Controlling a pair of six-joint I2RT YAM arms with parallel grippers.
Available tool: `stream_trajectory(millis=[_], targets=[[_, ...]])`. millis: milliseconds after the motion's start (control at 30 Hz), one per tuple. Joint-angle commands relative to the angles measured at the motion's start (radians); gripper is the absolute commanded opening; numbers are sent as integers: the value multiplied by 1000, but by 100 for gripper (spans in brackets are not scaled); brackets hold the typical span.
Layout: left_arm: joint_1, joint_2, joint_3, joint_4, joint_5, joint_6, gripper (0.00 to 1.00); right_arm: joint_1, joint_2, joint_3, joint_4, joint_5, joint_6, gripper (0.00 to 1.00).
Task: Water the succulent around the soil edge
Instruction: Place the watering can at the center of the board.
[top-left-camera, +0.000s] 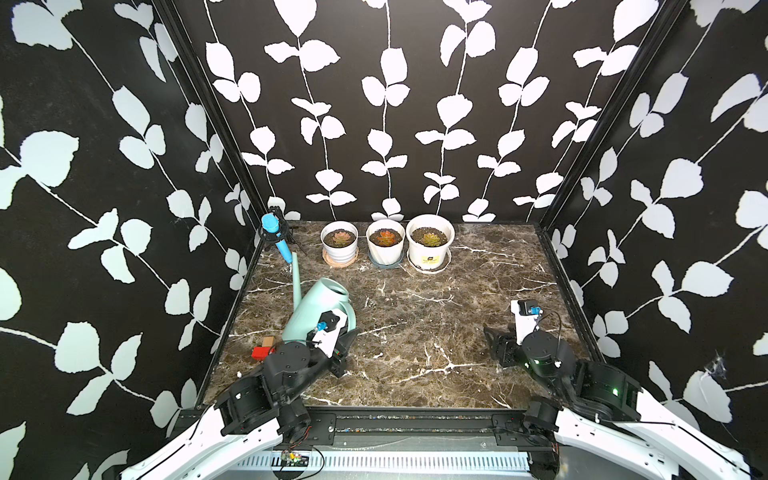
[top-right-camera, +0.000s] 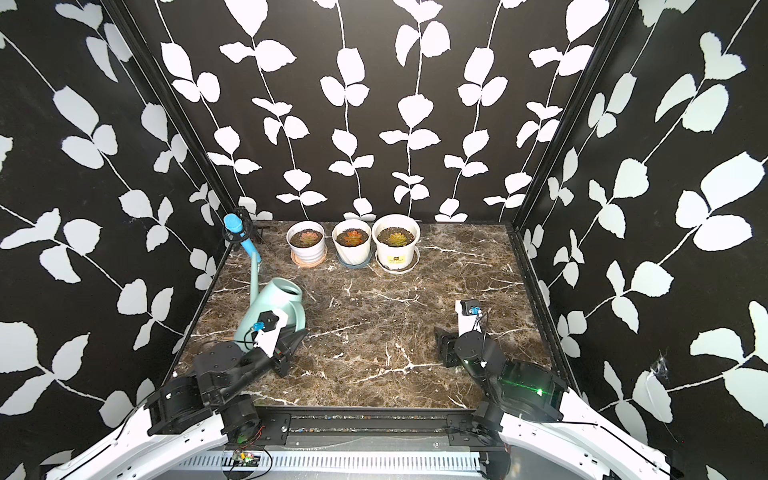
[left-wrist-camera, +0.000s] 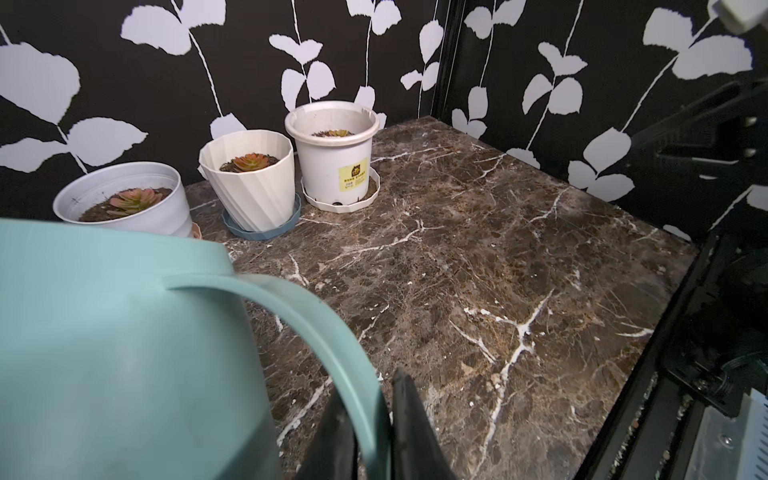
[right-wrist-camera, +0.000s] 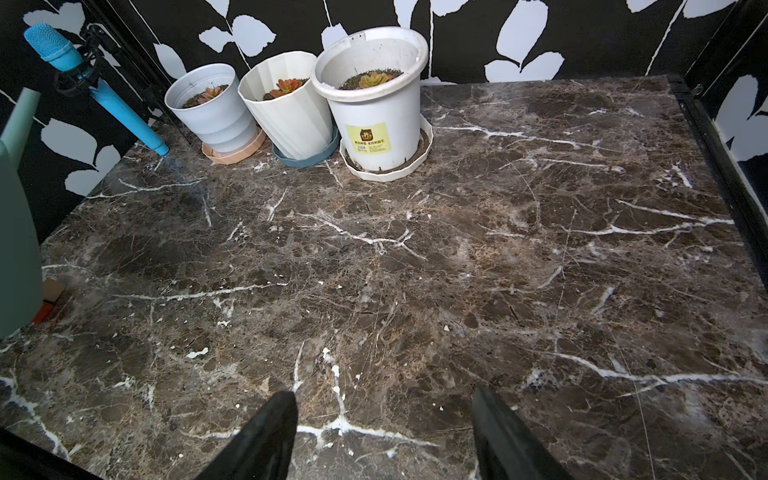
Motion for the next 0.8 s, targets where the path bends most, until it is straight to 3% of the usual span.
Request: stream_trajectory(millis=[0,233,467,767], targets=[[-6,-17,54,-15,-12,38,0,-2,14,27,54,23,-30,69],[-6,-77,46,51,69,64,0,-3,30,27,73,20,-51,70],[-6,-166,26,52,48,30,0,-3,33,31,82,20,-72,70],[-6,-61,65,-42,78,-41,0,-3,53,35,103,2,-95,70]])
